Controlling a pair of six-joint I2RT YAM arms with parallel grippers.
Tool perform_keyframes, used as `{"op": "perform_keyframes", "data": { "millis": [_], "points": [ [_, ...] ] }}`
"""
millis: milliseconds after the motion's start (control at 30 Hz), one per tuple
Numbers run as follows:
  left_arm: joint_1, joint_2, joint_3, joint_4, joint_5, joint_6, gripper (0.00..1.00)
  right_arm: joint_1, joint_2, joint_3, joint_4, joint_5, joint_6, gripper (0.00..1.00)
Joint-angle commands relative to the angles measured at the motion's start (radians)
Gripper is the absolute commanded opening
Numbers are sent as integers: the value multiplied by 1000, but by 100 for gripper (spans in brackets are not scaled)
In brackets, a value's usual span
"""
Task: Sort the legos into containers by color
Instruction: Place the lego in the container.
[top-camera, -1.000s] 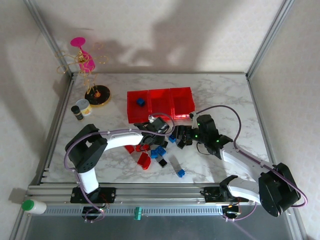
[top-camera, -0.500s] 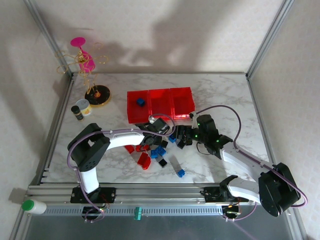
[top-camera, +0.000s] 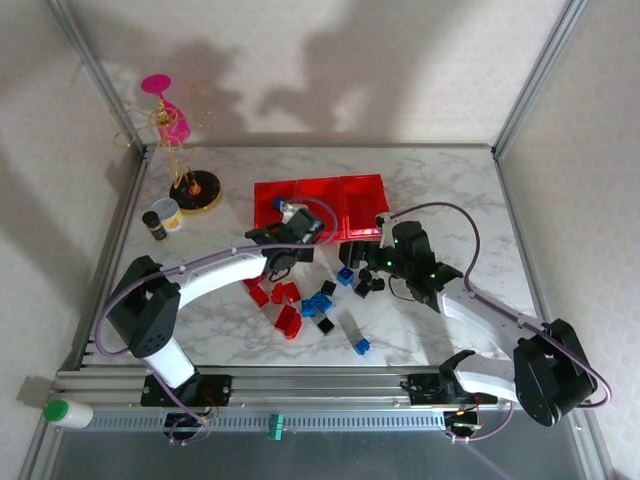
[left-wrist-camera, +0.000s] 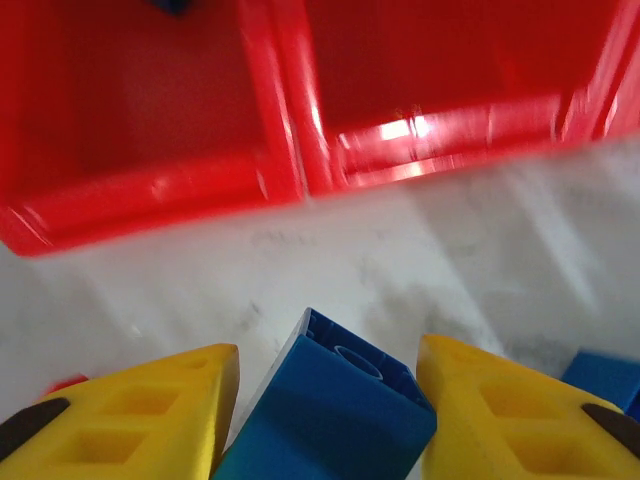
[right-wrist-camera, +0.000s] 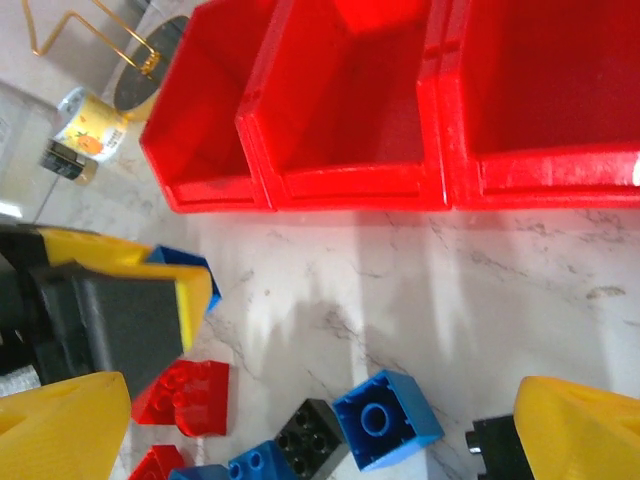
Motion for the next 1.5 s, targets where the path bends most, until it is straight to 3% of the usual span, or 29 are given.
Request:
{"op": "perform_keyframes", "data": {
  "millis": [0, 400, 667, 967, 1167, 1467],
  "points": [
    [68, -5, 64, -17, -54, 41, 45, 6, 39, 47, 78, -39, 13, 99],
    [243, 276, 322, -9, -73, 88, 45, 6, 98, 70, 147, -24, 22, 99],
    [269, 361, 384, 4, -33, 95, 54, 6, 109, 84, 135, -5, 5, 99],
    [270, 312, 375, -10, -4, 96, 60, 3, 117, 94, 126, 8, 2, 99],
    [260, 185, 300, 21, 62, 68, 61, -19, 100, 91, 111, 6, 17, 99],
    [147, 6, 137, 70, 110, 20, 65, -45, 58, 87, 13, 5, 33, 99]
  ]
}}
